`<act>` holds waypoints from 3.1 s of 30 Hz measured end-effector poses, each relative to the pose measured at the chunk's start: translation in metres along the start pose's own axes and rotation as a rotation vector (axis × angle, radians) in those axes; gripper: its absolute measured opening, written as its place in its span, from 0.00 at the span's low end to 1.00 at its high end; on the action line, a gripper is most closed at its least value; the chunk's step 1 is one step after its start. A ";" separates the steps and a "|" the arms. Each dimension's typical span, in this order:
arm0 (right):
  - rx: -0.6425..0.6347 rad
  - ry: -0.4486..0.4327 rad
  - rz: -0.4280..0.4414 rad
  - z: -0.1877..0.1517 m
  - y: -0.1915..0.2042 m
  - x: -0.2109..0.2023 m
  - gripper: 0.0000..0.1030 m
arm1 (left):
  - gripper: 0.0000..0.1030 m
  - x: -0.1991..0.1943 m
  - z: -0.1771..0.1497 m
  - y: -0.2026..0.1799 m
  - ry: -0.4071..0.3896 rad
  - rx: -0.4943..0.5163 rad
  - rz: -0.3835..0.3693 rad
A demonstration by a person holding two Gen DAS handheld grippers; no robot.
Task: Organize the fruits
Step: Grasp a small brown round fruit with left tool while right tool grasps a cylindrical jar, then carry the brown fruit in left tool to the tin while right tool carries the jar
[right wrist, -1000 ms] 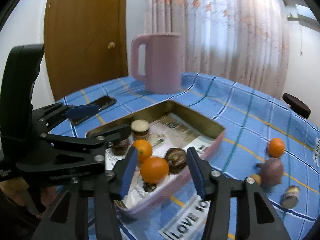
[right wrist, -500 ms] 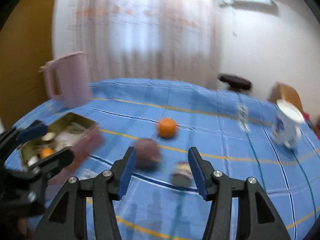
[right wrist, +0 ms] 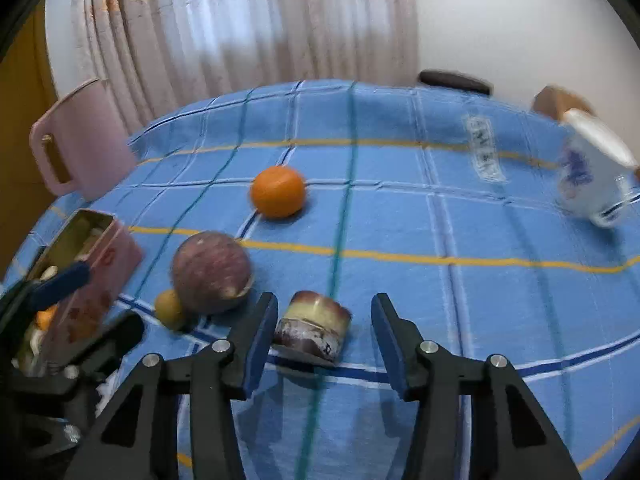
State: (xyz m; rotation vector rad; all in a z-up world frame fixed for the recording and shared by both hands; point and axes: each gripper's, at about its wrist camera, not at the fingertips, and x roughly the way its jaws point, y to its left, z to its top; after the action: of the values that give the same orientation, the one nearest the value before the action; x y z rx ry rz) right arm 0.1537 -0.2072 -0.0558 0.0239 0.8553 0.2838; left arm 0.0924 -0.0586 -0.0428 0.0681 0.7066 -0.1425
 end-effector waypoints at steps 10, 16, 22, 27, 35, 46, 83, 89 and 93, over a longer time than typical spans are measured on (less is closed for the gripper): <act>-0.006 -0.043 0.021 -0.004 0.004 -0.009 0.37 | 0.43 0.023 0.001 -0.007 0.108 0.010 -0.095; -0.025 -0.073 0.009 -0.004 0.008 -0.017 0.37 | 0.28 0.040 0.006 -0.007 0.155 0.001 -0.098; 0.013 -0.090 0.047 -0.003 -0.001 -0.019 0.37 | 0.26 0.036 0.006 -0.009 0.132 0.013 -0.102; 0.004 -0.149 0.066 -0.004 0.000 -0.030 0.35 | 0.26 0.026 0.007 -0.006 0.077 0.001 -0.086; -0.043 -0.209 0.081 -0.007 0.009 -0.042 0.35 | 0.26 0.016 0.007 0.002 0.026 -0.026 -0.087; -0.044 -0.100 0.105 -0.003 0.008 -0.022 0.35 | 0.26 0.007 0.006 0.012 -0.029 -0.082 -0.064; -0.163 -0.152 0.194 -0.019 0.025 -0.041 0.35 | 0.26 -0.002 0.005 0.012 -0.079 -0.079 -0.055; -0.190 -0.214 0.189 -0.022 0.028 -0.053 0.35 | 0.26 -0.008 0.005 0.010 -0.107 -0.069 -0.041; -0.194 -0.245 0.192 -0.023 0.028 -0.058 0.35 | 0.26 -0.010 0.004 0.010 -0.121 -0.071 -0.036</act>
State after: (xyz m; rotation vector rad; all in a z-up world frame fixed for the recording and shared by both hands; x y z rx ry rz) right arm 0.0933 -0.1969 -0.0243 -0.0398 0.5793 0.5320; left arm 0.0892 -0.0479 -0.0327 -0.0209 0.5921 -0.1542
